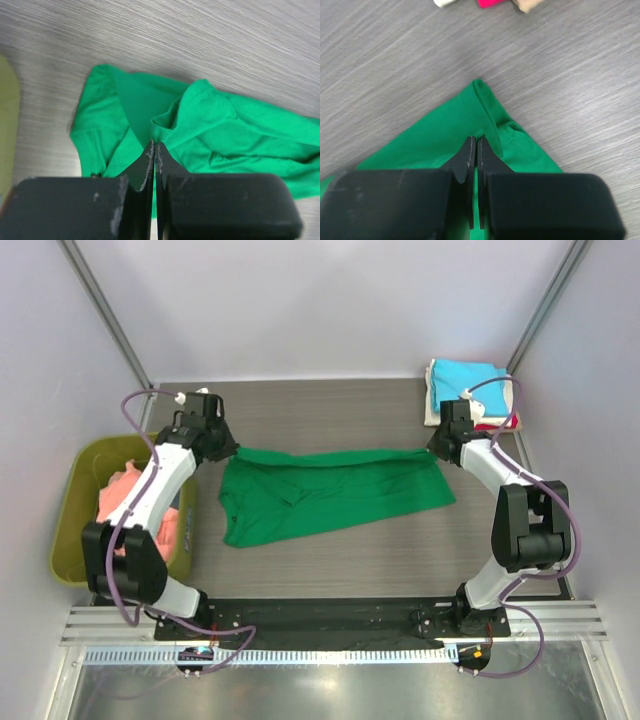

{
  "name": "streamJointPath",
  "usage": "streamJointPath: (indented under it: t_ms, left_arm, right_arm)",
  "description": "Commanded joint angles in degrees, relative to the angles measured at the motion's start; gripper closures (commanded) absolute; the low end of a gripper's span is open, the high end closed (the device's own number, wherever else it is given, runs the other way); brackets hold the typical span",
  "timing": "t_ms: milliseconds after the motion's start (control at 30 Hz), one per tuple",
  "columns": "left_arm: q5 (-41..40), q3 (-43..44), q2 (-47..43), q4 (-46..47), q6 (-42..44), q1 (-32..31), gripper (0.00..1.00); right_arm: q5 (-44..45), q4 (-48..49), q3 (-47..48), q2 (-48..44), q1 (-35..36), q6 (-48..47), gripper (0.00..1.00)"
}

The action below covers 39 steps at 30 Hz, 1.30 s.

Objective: Fold and stack the t-shirts
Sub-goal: Fold the tshirt

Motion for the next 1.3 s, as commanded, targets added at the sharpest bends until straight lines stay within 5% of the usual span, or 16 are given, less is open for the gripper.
streamJointPath:
  t_ms: [0,567,700,733,833,900,967,1267]
  left_arm:
    - [-3.6,-1.8,-5.7,-0.8,-0.8,-0.8,1.00]
    - [-6.2,-14.1,-18.9,-9.2,-3.6,-5.2,1.00]
    - [-4.2,-17.1,-23.0,-13.1,-6.4,-6.0,0.99]
    - [-3.5,-17.7,-24.2,-13.6,-6.9,-7.5,0.98]
    - [-1.9,-20.1,-29.0,-14.6,-9.6,-10.9,0.73]
    - [-1.2,-20.6,-30.4,-14.2,-10.7,-11.7,0.46]
    - [-1.4,-20.8,-30.0,-13.0,-10.9,-11.9,0.40]
    - [-5.0,-24.0,-14.8,1.9,-12.0,-11.8,0.43]
  right_arm:
    - [0.2,2.5,-1.1,-2.9,-0.8,0.7,0.99]
    - [1.2,2.4,-3.6,-3.4,-1.8,0.1,0.97]
    - [1.5,1.5,-5.7,-4.2,-3.9,1.7,0.55]
    - [1.4,1.7,-6.5,-5.2,-5.8,2.5,0.35]
    - [0.8,2.4,-7.8,-8.5,-7.2,1.4,0.16]
    - [-2.5,2.5,-7.4,-9.9,-7.1,1.2,0.14]
    - [-4.3,2.8,-7.4,-10.1,-6.0,1.4,0.14]
    - [-9.2,4.5,-5.7,0.7,4.7,-0.2,0.14]
